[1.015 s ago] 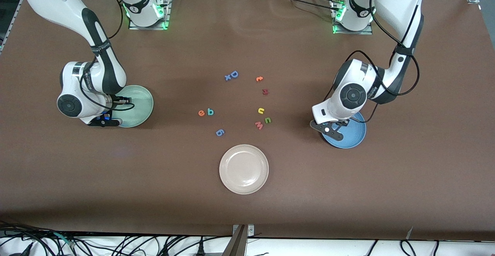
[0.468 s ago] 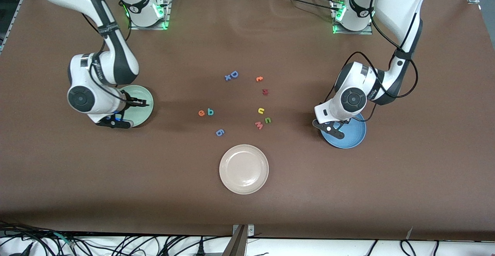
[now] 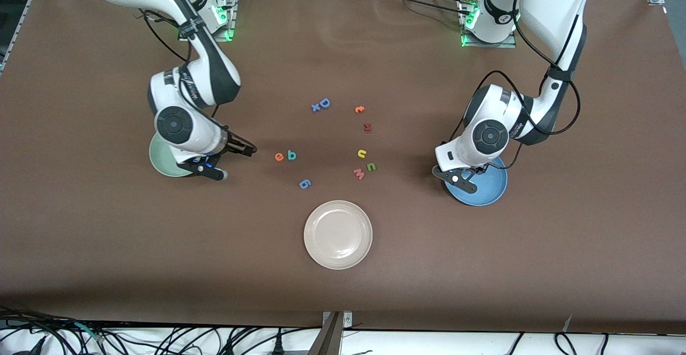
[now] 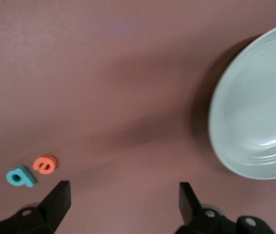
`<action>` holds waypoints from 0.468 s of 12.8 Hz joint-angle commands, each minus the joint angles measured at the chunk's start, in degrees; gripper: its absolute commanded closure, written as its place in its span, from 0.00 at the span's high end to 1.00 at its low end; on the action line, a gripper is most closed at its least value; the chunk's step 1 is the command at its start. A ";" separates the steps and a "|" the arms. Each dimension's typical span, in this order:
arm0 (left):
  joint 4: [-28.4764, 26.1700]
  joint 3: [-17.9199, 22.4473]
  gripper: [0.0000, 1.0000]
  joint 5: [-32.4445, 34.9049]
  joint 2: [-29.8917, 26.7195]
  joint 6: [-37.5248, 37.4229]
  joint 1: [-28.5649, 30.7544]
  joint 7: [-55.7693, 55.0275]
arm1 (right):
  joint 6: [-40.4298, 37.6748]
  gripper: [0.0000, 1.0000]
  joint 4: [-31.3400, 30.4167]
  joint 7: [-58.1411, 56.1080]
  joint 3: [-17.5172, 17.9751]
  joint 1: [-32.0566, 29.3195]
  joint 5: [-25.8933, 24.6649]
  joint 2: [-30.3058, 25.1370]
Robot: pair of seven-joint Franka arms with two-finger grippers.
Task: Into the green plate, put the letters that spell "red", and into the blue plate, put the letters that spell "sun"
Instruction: 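Reach the right gripper to the orange letter while the left gripper reaches green u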
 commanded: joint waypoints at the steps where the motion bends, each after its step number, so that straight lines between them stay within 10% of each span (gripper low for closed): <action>1: 1.26 -2.01 1.00 1.61 -1.59 -0.64 -0.68 -0.31 | 3.06 0.99 1.36 5.26 -0.21 1.81 5.05 2.36; 4: 3.90 -2.89 0.88 0.82 -1.15 -0.64 -3.04 -1.18 | 8.86 0.99 1.28 12.28 -0.21 4.44 7.71 5.07; 6: 6.88 -2.89 1.00 0.64 0.34 -0.55 -5.59 -3.90 | 12.38 0.99 1.28 17.12 -0.21 6.46 7.71 6.31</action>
